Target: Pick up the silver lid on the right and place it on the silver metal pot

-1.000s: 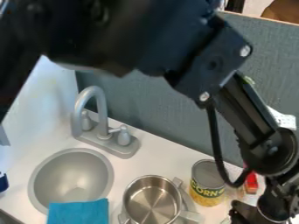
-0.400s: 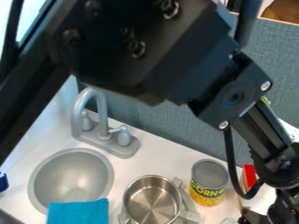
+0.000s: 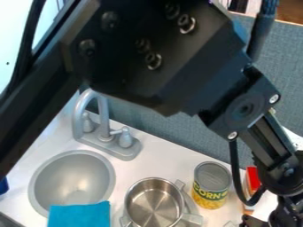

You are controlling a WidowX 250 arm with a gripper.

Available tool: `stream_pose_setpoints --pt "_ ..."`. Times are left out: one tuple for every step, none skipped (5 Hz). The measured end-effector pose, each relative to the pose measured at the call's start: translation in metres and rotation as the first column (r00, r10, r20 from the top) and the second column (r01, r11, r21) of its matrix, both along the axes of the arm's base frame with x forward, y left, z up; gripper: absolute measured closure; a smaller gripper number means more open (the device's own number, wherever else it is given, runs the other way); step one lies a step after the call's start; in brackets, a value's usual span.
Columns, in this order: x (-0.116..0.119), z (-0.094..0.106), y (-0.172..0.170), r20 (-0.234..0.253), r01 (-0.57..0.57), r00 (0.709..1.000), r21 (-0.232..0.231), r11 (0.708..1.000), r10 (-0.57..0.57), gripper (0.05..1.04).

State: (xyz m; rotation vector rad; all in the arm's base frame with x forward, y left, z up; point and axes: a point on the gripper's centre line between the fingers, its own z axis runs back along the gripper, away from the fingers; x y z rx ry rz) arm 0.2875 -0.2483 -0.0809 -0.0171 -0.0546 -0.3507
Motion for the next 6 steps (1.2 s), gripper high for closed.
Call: stream_pose_setpoints --pt "-0.001 0.0 0.001 -0.007 0.012 1.0 0.002 1.0 -0.012 0.704" --pt "-0.003 0.0 -0.001 -0.022 0.012 1.0 -0.006 1.0 -0.012 0.765" --pt "-0.01 0.003 0.002 -0.033 0.027 0.999 -0.021 0.999 -0.028 0.765" --pt "-0.012 0.03 0.001 0.001 0.032 0.999 -0.073 0.997 -0.032 0.765" --pt "-0.014 0.045 0.024 0.019 0.001 1.0 -0.105 0.994 0.001 0.765" --pt "-0.013 0.054 0.06 0.033 -0.057 0.998 -0.108 0.993 0.06 0.765"
